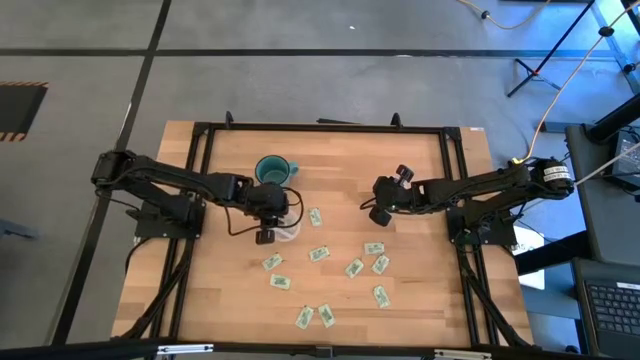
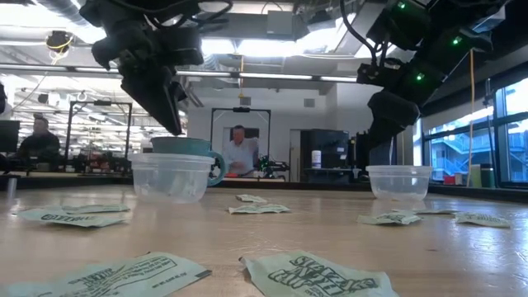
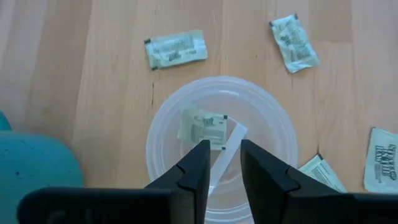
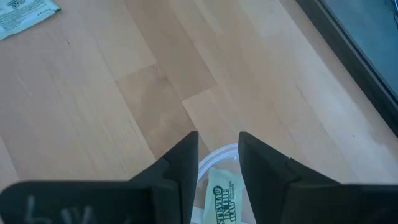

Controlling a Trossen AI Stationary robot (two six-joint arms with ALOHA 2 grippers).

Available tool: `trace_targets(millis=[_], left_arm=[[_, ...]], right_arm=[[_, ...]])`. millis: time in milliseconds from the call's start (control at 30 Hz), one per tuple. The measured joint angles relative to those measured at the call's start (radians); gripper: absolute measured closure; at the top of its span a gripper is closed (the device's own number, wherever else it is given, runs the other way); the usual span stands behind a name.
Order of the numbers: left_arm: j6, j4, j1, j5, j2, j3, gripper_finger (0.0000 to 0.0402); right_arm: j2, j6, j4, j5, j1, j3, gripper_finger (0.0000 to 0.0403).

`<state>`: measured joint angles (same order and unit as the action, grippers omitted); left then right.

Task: Pick and place Stevia / Truvia into bins
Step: Put the white stevia packet into the left transparent container

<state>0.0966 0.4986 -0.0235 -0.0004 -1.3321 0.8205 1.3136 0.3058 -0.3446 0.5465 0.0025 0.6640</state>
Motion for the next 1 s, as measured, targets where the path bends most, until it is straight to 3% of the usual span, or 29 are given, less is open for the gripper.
trace_targets(millis=[167,333,467,733,1000], left_arm=[[-0.024,0.028,-0.001,0.009,0.077,0.032,0.0311],[0.021,0.049,-0.014,0.118,0.15,0.033,0.031],[0.021,0.047,-0.09,0.179,0.157,0.033,0.0303],[-0.059,0.044,-0.261,0.041,0.087,0.033,0.0279],[0.114,0.038,-0.368,0.037,-0.041,0.033,0.0288]], right_arm=[[0.0,0.0,0.0,0.0,0.0,0.0,0.0285],[0.0,0.0,0.001,0.0,0.0,0.0,0.0285],[0.0,0.0,0.001,0.0,0.0,0.0,0.0285],[0.0,0.003,0.006,0.001,0.0,0.0,0.0285],[0.0,0.004,0.005,0.0,0.0,0.0,0.0285]])
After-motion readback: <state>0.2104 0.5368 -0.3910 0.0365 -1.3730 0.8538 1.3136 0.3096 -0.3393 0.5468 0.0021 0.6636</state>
